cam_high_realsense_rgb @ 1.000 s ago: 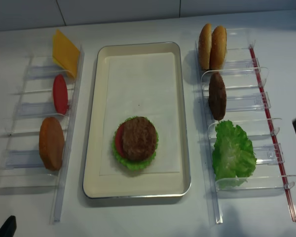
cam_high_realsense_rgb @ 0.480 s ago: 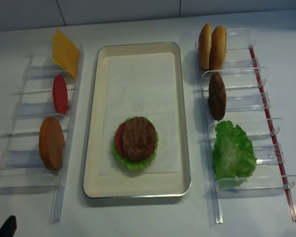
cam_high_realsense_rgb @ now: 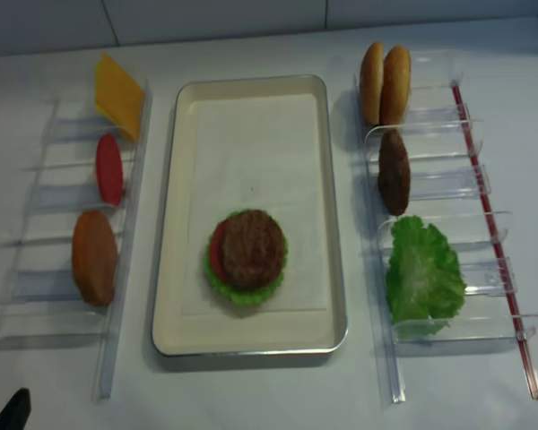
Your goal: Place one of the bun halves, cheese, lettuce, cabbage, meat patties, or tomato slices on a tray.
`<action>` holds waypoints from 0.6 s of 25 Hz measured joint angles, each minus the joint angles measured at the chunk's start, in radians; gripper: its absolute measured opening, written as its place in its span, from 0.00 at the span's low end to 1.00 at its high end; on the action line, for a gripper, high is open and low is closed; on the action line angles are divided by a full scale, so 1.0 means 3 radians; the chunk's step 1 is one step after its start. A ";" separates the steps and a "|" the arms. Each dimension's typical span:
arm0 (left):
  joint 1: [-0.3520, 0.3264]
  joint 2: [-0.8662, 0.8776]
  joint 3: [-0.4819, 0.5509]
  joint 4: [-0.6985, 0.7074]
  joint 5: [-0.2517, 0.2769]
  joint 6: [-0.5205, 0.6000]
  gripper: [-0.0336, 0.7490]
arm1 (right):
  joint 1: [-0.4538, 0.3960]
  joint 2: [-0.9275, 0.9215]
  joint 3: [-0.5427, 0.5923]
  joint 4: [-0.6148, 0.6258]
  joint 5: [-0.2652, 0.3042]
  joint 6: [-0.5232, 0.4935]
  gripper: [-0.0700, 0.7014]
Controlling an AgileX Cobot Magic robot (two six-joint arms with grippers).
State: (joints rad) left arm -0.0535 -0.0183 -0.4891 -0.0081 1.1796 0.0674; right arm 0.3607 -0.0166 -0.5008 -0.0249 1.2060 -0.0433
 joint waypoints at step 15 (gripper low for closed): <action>0.0000 0.0000 0.0000 0.0000 0.0000 0.0000 0.64 | 0.0000 -0.0002 0.0097 -0.0023 -0.0192 -0.0053 0.68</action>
State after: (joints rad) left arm -0.0535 -0.0183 -0.4891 -0.0081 1.1796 0.0674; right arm 0.3607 -0.0173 -0.4718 -0.0317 1.1485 -0.0593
